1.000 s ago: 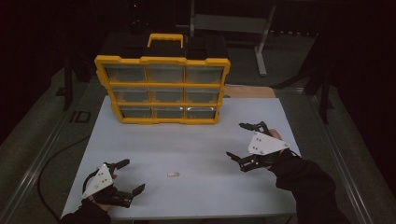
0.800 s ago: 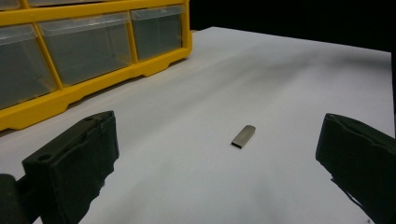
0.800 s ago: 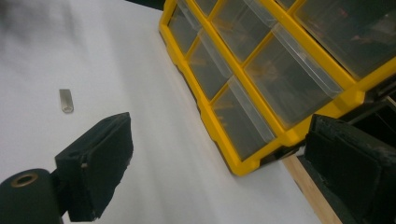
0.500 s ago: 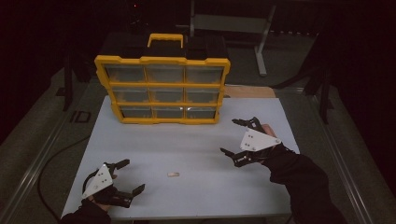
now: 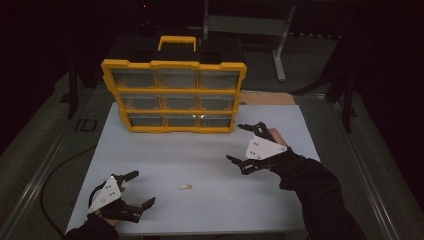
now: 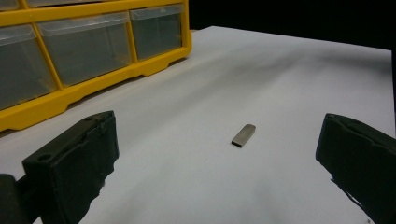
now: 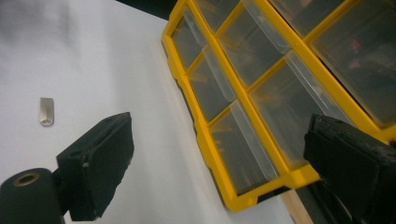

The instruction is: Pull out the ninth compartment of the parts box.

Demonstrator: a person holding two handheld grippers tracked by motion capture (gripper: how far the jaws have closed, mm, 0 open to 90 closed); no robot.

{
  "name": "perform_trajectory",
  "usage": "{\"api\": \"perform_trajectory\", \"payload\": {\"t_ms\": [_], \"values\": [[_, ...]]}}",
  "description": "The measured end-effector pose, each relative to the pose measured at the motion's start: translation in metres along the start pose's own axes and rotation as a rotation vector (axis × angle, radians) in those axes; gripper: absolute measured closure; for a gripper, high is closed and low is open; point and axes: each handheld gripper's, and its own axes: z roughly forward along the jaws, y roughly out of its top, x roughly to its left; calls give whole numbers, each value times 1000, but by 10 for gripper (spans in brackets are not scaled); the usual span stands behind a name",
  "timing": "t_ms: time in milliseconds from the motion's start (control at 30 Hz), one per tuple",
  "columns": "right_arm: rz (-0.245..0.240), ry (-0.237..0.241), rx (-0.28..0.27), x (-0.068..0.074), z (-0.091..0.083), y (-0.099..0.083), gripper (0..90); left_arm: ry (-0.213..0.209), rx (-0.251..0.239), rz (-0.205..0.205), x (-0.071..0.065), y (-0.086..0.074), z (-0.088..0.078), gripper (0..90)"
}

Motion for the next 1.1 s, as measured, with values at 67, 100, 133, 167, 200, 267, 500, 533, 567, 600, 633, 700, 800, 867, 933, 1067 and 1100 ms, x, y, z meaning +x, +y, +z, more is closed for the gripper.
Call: {"api": "perform_trajectory", "payload": {"t_ms": [67,100,133,167,200,267,500,533,567,600,633,700,800,867,933,1067,1100], "values": [[-14,5,3,0,6,0,84,0,-1,1,0,0,0,0],[-19,7,6,1,8,0,84,0,0,1,0,0,0,0],[-25,9,7,1,9,0,84,-1,-1,0,0,0,0,0],[-31,10,8,1,12,1,84,-1,-1,1,0,0,0,0],[-37,10,9,1,14,1,84,-1,-1,0,0,0,0,0],[-50,12,12,2,18,1,84,-3,0,0,1,0,0,0],[-79,36,18,3,34,0,84,-3,-1,0,0,0,0,0],[-75,37,18,4,36,0,84,-3,0,1,0,0,0,0],[-84,41,19,4,39,0,84,-3,-1,1,0,0,0,0],[-87,43,19,4,41,0,84,-3,-1,2,0,0,0,0],[-86,46,20,4,42,-1,84,-3,-3,1,0,0,0,0],[-99,46,29,4,46,-1,84,-3,-2,1,0,0,0,0],[-106,47,36,3,49,-2,84,-3,0,3,0,0,0,0],[-113,37,44,0,54,-5,104,-3,-1,-1,0,0,0,0],[-108,31,44,-2,57,-6,108,-3,-2,0,0,0,0,0],[-119,34,55,-5,64,-8,111,-1,-3,-1,0,0,-1,0],[-120,33,65,-5,65,-8,110,-2,-3,-1,0,0,0,0]]}}
